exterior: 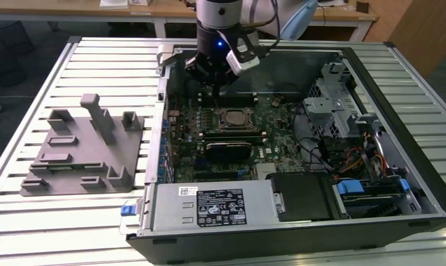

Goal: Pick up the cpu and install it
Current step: 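Install the first cpu locking lever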

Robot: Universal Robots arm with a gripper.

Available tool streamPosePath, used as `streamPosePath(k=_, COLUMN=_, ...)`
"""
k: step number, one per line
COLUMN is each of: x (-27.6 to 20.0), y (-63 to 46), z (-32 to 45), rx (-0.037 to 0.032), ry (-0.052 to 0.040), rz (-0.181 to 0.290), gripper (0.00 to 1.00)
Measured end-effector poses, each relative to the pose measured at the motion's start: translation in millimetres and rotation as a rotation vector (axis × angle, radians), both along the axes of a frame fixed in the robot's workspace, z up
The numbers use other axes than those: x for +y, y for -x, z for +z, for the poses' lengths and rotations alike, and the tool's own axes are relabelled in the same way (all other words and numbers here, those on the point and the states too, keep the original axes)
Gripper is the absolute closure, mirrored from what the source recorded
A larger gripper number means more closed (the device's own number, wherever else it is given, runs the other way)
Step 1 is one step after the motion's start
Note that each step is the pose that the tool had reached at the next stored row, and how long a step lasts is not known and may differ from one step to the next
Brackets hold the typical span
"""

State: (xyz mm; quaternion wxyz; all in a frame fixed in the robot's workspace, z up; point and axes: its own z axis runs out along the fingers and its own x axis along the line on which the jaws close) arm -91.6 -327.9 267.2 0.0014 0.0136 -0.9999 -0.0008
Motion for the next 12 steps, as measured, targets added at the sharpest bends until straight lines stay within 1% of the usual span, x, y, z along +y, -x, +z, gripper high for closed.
streamPosePath(k=4, x=0.9, y=7.2, z=-1.3, rx=0.0000, ry=0.0000, rz=0.000, gripper=0.89)
streamPosePath(k=8, x=1.5, y=9.0, z=-1.8, rx=-0.0001, ry=-0.0001, rz=0.000, gripper=0.89)
streamPosePath(k=12, x=4.0, y=11.4, z=-2.6, rx=-0.0001, ry=-0.0001, rz=0.000, gripper=0.89)
